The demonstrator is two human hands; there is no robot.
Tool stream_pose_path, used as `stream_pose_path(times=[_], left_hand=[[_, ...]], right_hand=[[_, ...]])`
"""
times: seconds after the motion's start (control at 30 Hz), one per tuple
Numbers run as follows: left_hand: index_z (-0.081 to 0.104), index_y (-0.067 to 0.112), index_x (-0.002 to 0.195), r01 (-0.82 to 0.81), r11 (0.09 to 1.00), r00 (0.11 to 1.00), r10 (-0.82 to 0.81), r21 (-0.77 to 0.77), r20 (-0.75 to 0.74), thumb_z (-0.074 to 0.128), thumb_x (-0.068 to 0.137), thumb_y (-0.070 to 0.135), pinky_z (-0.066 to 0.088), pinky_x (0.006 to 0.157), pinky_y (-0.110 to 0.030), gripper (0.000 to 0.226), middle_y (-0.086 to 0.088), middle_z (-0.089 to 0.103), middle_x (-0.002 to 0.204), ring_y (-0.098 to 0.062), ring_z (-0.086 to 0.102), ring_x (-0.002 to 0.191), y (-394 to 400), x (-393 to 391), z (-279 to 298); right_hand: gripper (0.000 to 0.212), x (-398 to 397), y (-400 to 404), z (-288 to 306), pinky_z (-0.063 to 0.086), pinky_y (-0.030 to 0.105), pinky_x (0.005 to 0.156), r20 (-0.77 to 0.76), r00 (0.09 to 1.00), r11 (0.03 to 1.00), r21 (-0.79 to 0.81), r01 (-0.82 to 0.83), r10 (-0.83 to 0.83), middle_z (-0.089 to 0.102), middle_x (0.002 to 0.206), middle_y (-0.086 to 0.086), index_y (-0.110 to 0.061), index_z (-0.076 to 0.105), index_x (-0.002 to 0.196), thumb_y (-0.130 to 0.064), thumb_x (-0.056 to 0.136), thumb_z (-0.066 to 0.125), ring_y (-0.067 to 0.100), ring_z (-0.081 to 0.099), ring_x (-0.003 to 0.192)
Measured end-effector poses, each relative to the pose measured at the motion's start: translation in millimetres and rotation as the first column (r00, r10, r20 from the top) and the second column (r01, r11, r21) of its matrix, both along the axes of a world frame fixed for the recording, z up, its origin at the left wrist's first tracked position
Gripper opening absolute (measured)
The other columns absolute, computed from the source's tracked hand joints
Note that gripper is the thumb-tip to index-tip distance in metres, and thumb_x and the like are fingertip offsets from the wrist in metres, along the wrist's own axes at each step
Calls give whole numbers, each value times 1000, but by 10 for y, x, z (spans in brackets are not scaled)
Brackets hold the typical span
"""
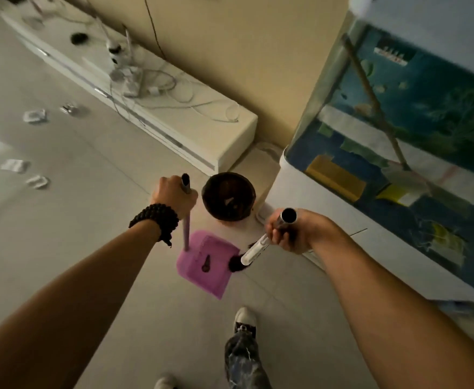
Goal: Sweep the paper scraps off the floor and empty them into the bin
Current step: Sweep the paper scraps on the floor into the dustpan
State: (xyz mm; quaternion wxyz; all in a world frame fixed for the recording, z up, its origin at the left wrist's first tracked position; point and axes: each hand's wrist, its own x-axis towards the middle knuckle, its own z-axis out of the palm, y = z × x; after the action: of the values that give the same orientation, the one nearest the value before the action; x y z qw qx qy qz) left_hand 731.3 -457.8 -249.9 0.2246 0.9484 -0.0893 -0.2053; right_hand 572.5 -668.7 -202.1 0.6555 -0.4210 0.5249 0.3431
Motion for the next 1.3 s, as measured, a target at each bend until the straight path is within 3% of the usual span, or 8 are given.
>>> stream_pose_path(times=[0.07,0.23,0.43,0.67,0.77,0.87,1.0,1.3], left_hand=[[66,-2,78,-136,989,991,136,-51,10,56,87,18,61,55,-40,25,-22,70,80,-39,71,65,509,7,165],[63,7,78,-362,932,930,361,-2,73,49,94,29,35,47,-25,30,-13,62,74,-24,52,53,1979,-121,447],[68,4,80,-569,820,822,570,-66,-7,53,94,44,64,74,-42,44,-17,72,81,-37,72,77,3666,-239,642],[56,18,63,-784,610,616,788,-112,-24,57,92,33,41,37,-17,33,-6,66,61,-15,63,43,5214,-182,642],[58,10,63,-859,499,502,865,-112,4,54,93,31,41,44,-21,37,-6,60,56,-19,60,46,5607,-73,617],[53,7,60,-931,338,341,940,-135,-1,57,93,30,50,65,-31,40,-8,54,58,-34,64,68,5922,109,610],[69,-6,83,-970,185,192,981,-157,-34,60,92,31,60,83,-45,39,-24,72,86,-42,71,89,6358,607,645],[67,3,72,-954,42,97,980,-296,-173,65,91,26,67,78,-45,30,-22,77,70,-32,78,64,7042,1844,697]], right_hand=[[31,77,405,117,34,8,26,-33,985,984,-58,-171,169,53,38,0,-11,51,59,-14,89,53,4,50,26],[28,369,1584,322,37,11,25,-75,921,916,-104,-388,381,54,38,3,-9,53,62,-8,90,52,8,51,25],[25,832,3034,344,44,20,24,-112,951,958,11,-288,287,52,42,14,0,50,73,-1,96,40,22,52,24],[41,1423,4523,365,34,10,26,-64,737,738,6,-674,673,44,40,2,-2,50,60,-5,98,34,5,38,21],[33,1703,4910,357,33,10,26,-2,680,679,-50,-732,733,43,42,2,-5,45,68,-2,99,33,2,35,22],[27,2071,5201,271,32,12,24,65,614,615,-159,-772,787,41,43,2,-5,42,76,2,99,31,3,33,22],[18,2838,5543,212,32,13,26,62,559,555,-246,-794,827,42,43,1,-6,46,86,-3,99,34,4,36,23],[32,4211,6207,299,28,12,29,1,429,411,-293,-863,903,41,34,2,-9,42,68,2,94,28,7,34,23]])
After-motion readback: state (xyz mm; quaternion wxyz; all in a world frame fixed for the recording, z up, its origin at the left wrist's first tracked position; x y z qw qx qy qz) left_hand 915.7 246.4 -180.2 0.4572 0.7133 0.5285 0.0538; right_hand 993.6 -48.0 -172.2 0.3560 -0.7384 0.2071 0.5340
